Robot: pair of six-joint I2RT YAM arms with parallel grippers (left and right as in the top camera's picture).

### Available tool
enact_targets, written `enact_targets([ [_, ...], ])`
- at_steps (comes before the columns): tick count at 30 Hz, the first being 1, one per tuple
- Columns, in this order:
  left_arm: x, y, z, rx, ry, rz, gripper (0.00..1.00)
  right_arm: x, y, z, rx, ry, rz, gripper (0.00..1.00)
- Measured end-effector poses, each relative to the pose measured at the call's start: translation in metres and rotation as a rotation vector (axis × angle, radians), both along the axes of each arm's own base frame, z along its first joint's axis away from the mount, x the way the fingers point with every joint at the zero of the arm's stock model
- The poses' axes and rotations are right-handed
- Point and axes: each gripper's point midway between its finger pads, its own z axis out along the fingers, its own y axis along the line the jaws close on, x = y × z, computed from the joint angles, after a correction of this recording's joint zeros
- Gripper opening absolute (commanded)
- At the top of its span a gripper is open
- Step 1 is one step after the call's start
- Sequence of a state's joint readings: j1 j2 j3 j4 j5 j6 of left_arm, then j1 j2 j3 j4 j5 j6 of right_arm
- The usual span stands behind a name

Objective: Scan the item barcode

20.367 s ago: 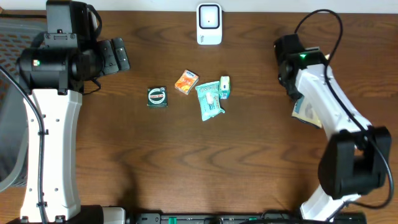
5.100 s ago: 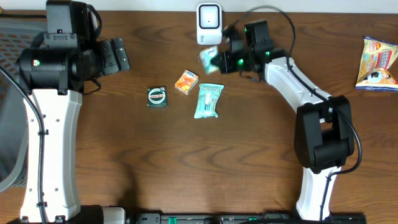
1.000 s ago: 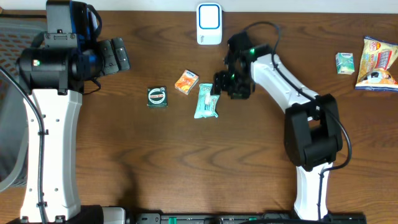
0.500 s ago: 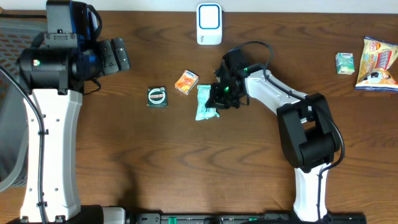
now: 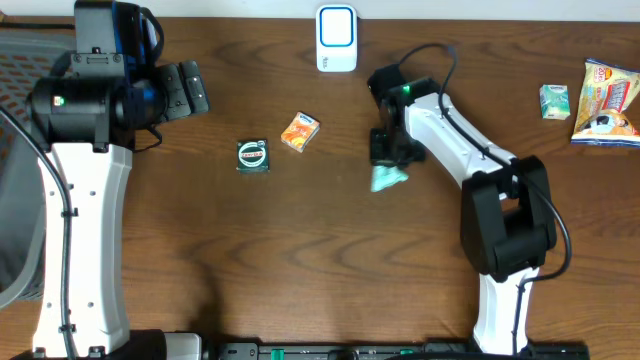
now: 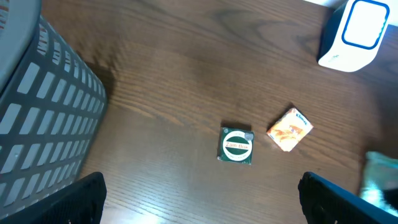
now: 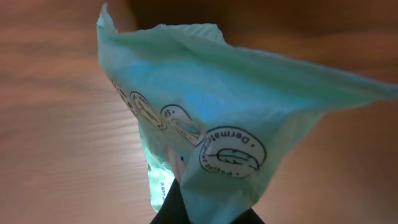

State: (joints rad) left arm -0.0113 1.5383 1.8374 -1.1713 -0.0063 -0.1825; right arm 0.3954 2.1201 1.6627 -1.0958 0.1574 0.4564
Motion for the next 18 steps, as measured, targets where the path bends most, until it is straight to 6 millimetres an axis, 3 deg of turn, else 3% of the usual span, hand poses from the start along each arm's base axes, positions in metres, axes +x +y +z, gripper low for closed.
enact_targets([
  [4,0.0,0.0,0.0,0.0,0.0,0.0,0.98,0.004,-0.029,0.027,-0.307,-0.109,0.027,0.01],
  [9,0.0,0.0,0.0,0.0,0.0,0.0,0.98,0.011,-0.033,0.047,-0.523,-0.237,0.069,0.01],
  [16,0.0,0.0,0.0,0.0,0.0,0.0,0.98,0.004,-0.051,0.032,-0.637,-0.258,0.074,0.02],
  [18,0.0,0.0,0.0,0.0,0.0,0.0,0.98,0.001,-0.052,0.022,-0.635,-0.253,0.073,0.07],
])
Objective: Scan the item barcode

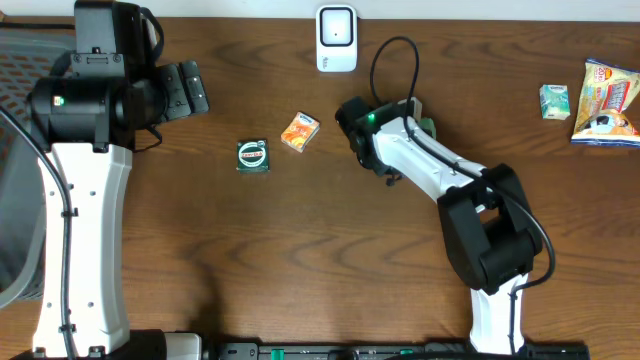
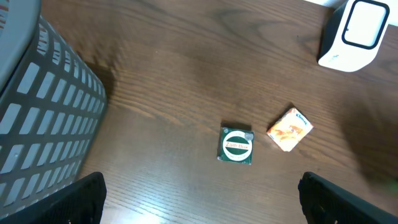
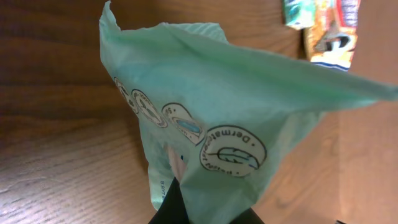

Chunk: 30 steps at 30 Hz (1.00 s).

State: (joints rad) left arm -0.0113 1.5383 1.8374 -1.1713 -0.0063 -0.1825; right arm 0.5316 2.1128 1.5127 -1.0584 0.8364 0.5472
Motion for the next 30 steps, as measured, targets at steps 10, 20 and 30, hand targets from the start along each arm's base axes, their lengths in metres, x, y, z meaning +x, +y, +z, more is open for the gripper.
enact_targets([
  [10,0.0,0.0,0.0,0.0,0.0,0.0,0.98,-0.017,0.038,-0.031,0.109,0.062,0.058,0.47],
  [20,0.0,0.0,0.0,0.0,0.0,0.0,0.98,-0.029,0.081,-0.019,0.164,0.108,0.135,0.68],
  [30,0.0,0.0,0.0,0.0,0.0,0.0,0.98,0.016,0.081,0.019,0.361,0.08,0.095,0.88],
])
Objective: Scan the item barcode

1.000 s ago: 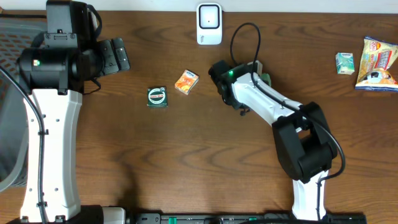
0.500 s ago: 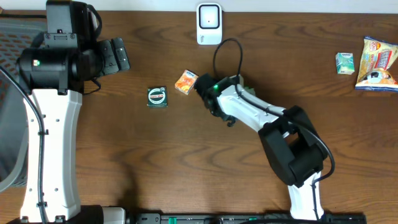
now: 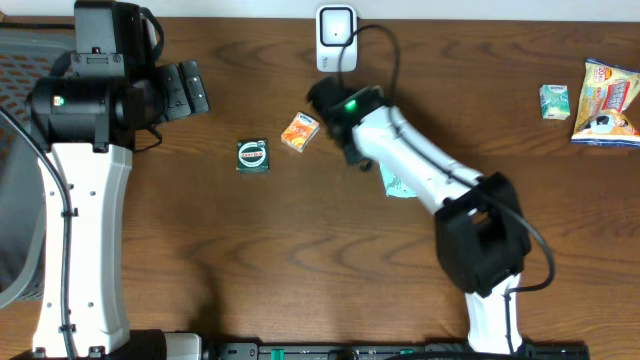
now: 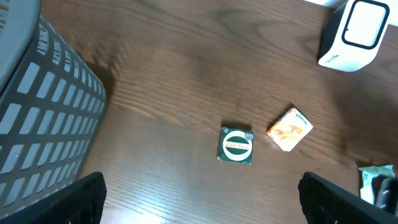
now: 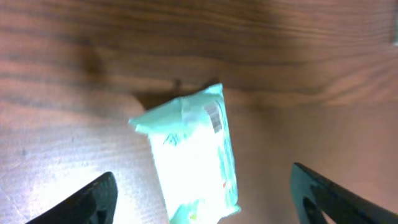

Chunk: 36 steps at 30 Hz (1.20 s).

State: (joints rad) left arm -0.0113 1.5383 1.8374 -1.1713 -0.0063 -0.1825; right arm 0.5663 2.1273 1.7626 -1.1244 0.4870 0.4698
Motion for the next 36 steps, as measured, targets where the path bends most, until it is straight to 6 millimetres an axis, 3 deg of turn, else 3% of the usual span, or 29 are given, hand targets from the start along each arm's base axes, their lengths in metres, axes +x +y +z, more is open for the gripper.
enact_targets([
  [3,0.0,0.0,0.0,0.0,0.0,0.0,0.98,0.007,-0.021,-0.011,0.133,0.11,-0.003,0.88],
  [6,0.0,0.0,0.0,0.0,0.0,0.0,0.98,0.01,-0.04,-0.019,0.297,0.201,-0.005,0.97],
  [8,0.0,0.0,0.0,0.0,0.0,0.0,0.98,0.011,-0.052,-0.024,0.408,0.243,-0.001,0.97],
  [14,0.0,0.0,0.0,0.0,0.0,0.0,0.98,-0.002,-0.063,-0.043,0.711,0.33,0.048,0.94],
  [19,0.0,0.0,0.0,0.0,0.0,0.0,0.98,-0.004,-0.064,-0.062,0.88,0.301,0.065,0.72],
  [24,0.0,0.0,0.0,0.0,0.0,0.0,0.98,-0.008,-0.054,-0.066,1.004,0.268,0.099,0.57],
  [27,0.0,0.0,0.0,0.0,0.0,0.0,0.98,-0.019,-0.044,-0.069,1.058,0.278,0.119,0.36],
  [30,0.0,0.0,0.0,0.0,0.0,0.0,0.97,-0.033,-0.033,-0.075,1.095,0.311,0.129,0.01],
  [36,0.0,0.0,0.0,0.0,0.0,0.0,0.98,-0.042,-0.021,-0.076,1.12,0.346,0.118,0.01],
])
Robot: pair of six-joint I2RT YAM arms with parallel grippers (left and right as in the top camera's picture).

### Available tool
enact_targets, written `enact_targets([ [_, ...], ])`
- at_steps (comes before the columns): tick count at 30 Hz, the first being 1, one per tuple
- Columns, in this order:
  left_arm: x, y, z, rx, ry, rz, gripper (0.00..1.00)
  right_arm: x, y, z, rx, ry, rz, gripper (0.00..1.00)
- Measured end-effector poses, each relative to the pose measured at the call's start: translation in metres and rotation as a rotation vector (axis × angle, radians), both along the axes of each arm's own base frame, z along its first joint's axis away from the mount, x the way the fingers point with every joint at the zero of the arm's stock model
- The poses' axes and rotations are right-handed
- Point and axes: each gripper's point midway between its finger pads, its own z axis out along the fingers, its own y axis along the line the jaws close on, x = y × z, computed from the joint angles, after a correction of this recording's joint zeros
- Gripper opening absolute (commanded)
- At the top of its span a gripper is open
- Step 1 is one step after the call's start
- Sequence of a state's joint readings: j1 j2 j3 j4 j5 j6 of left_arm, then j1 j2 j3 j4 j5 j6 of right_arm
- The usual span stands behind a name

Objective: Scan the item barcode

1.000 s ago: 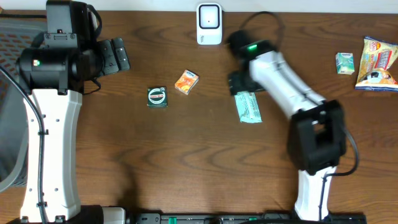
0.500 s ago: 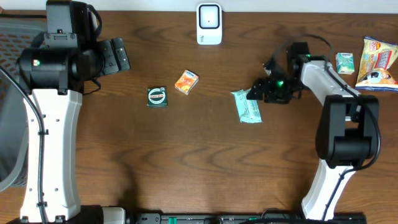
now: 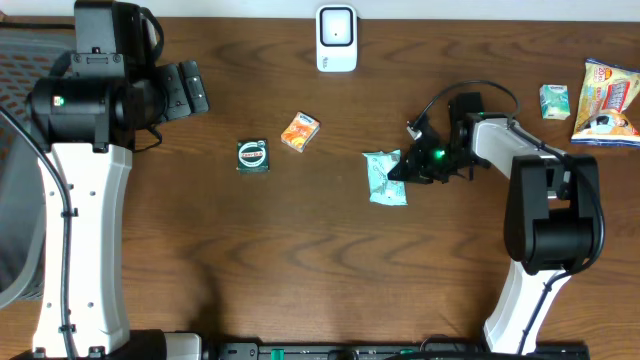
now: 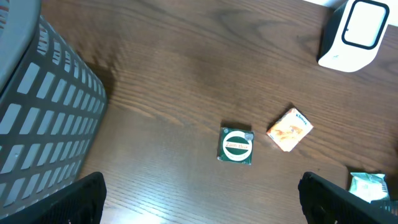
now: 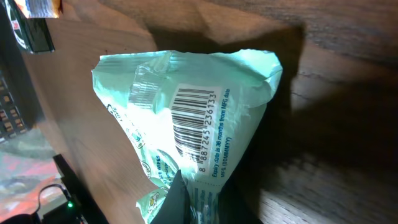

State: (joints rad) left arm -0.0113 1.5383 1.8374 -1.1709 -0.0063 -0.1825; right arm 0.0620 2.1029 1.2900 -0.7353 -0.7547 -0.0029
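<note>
A mint-green wipes packet point(image 3: 384, 178) lies right of the table's middle, its barcode side point(image 5: 198, 126) turned toward the right wrist camera. My right gripper point(image 3: 407, 168) reaches it from the right and is shut on the packet's lower edge point(image 5: 200, 200). The white barcode scanner point(image 3: 337, 38) stands at the far edge, well away from the packet; it also shows in the left wrist view point(image 4: 352, 34). My left gripper point(image 3: 188, 90) hangs high at the left, open point(image 4: 202, 202) and holding nothing.
A green round-label tin point(image 3: 253, 155) and a small orange packet point(image 3: 300, 131) lie left of the wipes. A small green box point(image 3: 554, 101) and a snack bag point(image 3: 610, 102) sit at the far right. A grey mesh basket point(image 4: 37, 118) stands at the left edge.
My right gripper was open above the packet lying on the table. Now it is shut on the packet from the right, with the barcode side in view. The left arm has not moved.
My right gripper first held the packet near the table's middle, then held it farther back, right of the scanner. Then the packet lay on the table under the open gripper. Now the gripper holds it again by another edge, barcode showing.
</note>
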Motion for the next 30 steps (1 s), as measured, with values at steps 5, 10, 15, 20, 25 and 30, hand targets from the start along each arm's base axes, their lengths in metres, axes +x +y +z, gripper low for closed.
enact_targets([
  [5,0.0,0.0,0.0,0.0,0.0,0.0,0.98,0.001,0.005,0.003,0.015,0.015,-0.014,0.01],
  [10,0.0,0.0,0.0,0.0,0.0,0.0,0.98,0.016,0.018,0.018,0.018,-0.041,0.01,0.01],
  [15,0.0,0.0,0.0,0.0,0.0,0.0,0.98,0.05,0.041,0.065,0.029,-0.268,0.057,0.01],
  [20,0.0,0.0,0.0,0.0,0.0,0.0,0.98,0.076,0.075,0.148,0.028,-0.626,0.107,0.01],
  [25,0.0,0.0,0.0,0.0,0.0,0.0,0.98,0.083,0.107,0.226,0.004,-0.931,0.111,0.01],
  [30,0.0,0.0,0.0,0.0,0.0,0.0,0.98,0.083,0.127,0.272,-0.019,-1.119,0.091,0.01],
])
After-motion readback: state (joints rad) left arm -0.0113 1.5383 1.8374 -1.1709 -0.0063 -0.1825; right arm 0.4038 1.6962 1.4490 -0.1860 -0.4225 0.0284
